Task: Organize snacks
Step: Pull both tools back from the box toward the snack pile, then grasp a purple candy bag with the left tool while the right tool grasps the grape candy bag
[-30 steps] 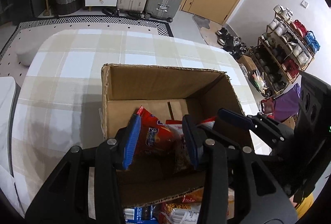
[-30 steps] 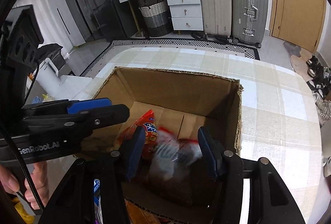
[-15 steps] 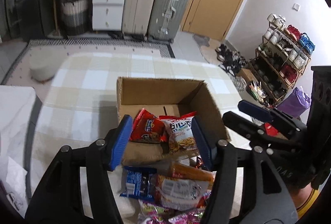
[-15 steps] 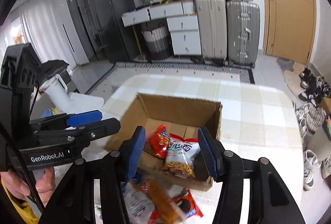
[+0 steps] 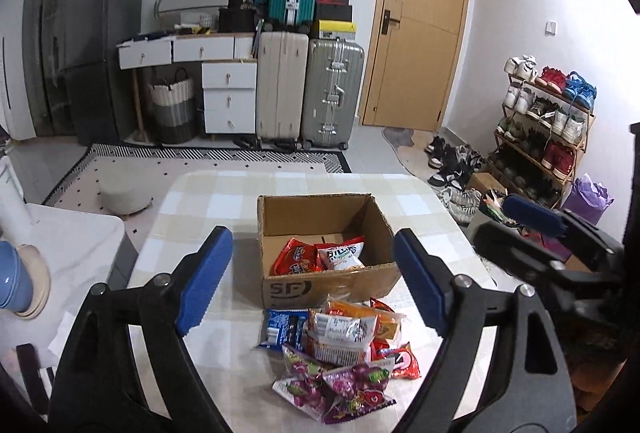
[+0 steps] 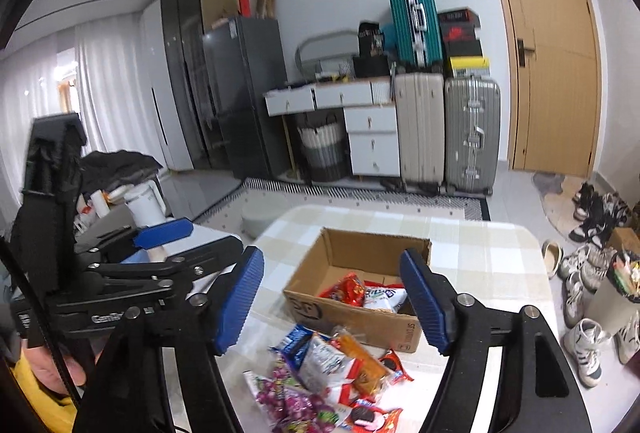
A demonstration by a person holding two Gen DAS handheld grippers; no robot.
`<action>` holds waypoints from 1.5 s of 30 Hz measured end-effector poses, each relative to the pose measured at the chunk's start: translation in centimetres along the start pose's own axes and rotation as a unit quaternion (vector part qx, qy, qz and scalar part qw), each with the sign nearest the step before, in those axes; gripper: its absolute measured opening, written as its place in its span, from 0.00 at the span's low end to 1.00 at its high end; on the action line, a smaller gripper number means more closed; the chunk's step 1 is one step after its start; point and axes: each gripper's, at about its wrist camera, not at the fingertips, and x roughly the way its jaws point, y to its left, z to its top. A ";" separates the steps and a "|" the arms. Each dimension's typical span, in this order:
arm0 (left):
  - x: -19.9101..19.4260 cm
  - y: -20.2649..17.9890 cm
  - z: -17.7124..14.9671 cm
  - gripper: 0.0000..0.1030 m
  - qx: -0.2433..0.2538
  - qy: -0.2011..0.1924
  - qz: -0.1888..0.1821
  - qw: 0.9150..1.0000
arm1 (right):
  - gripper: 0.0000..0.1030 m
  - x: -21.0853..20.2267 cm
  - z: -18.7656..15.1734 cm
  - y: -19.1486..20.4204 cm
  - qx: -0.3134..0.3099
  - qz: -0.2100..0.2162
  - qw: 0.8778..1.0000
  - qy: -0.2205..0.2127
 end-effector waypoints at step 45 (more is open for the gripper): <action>-4.4 4.9 -18.0 0.99 -0.026 0.032 0.025 0.999 | 0.99 -5.0 -18.1 2.8 0.024 0.039 0.999 -0.020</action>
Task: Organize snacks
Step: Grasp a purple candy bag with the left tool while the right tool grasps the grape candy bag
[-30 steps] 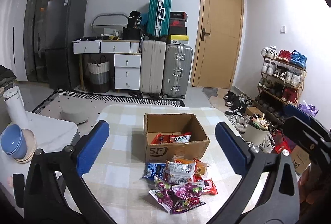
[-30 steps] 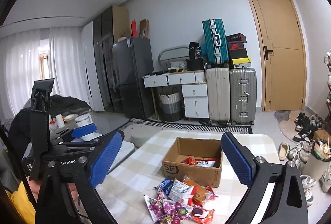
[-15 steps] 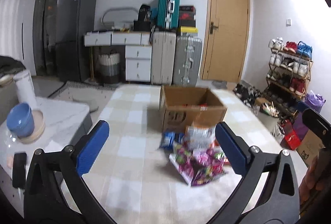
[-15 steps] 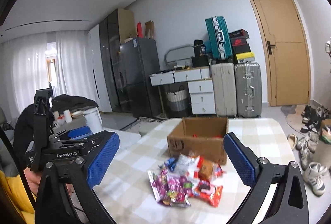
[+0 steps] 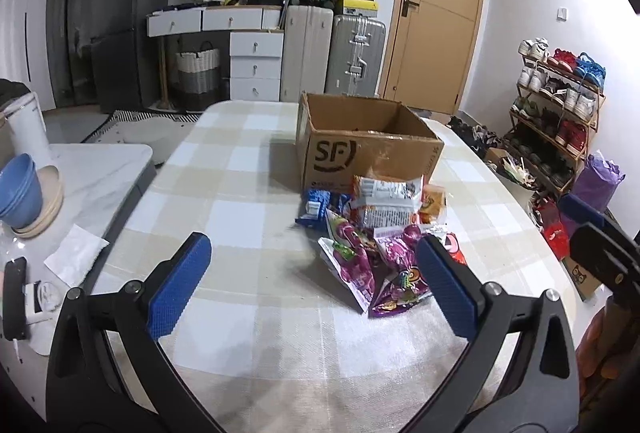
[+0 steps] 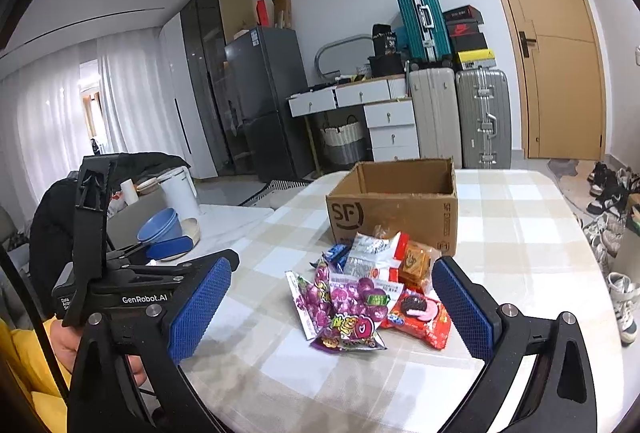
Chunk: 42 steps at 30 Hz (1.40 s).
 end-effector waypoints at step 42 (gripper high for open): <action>21.3 -0.6 -0.4 0.42 -0.051 0.180 -0.107 0.977 | 0.99 12.9 -4.5 -6.3 0.090 0.017 0.986 0.143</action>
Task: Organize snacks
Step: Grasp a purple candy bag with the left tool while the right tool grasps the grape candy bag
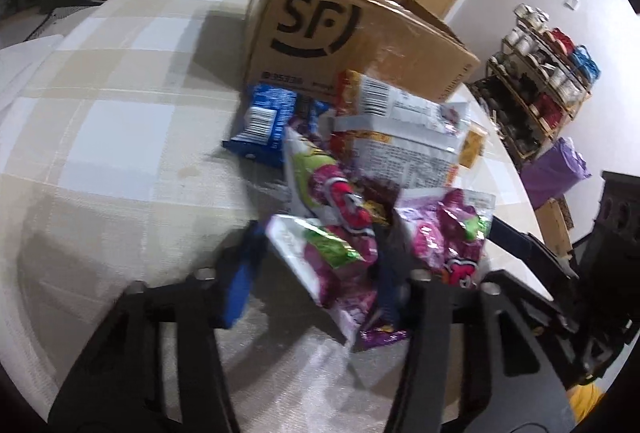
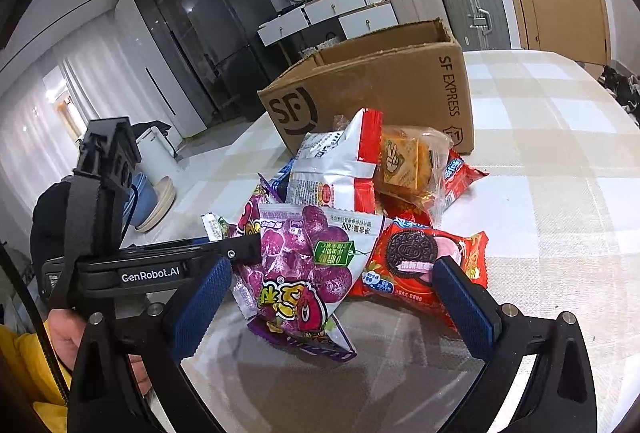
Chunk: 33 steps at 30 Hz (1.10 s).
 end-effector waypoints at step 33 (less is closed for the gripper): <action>-9.7 2.5 -4.3 0.27 -0.012 -0.074 0.022 0.997 | 0.73 1.4 -0.6 2.6 -0.054 -0.017 0.998 0.025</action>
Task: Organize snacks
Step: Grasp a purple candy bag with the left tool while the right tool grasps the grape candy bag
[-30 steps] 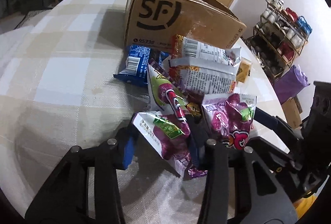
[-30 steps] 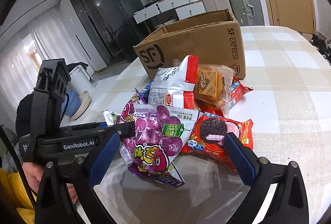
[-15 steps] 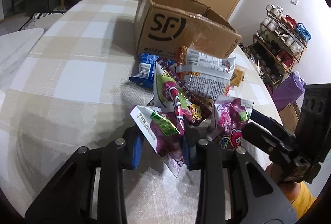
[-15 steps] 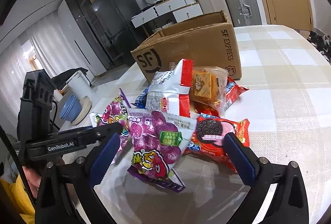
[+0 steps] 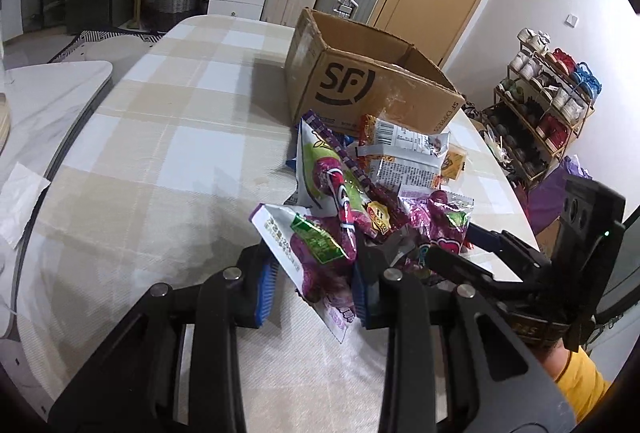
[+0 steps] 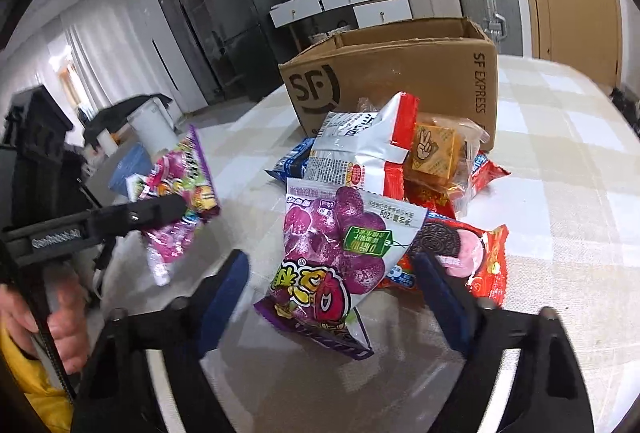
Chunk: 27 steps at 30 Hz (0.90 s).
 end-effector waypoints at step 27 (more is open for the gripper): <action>-3.8 0.7 -0.9 0.27 -0.002 -0.015 0.009 1.000 | 0.39 -3.2 -0.3 1.6 0.012 0.035 0.999 -0.017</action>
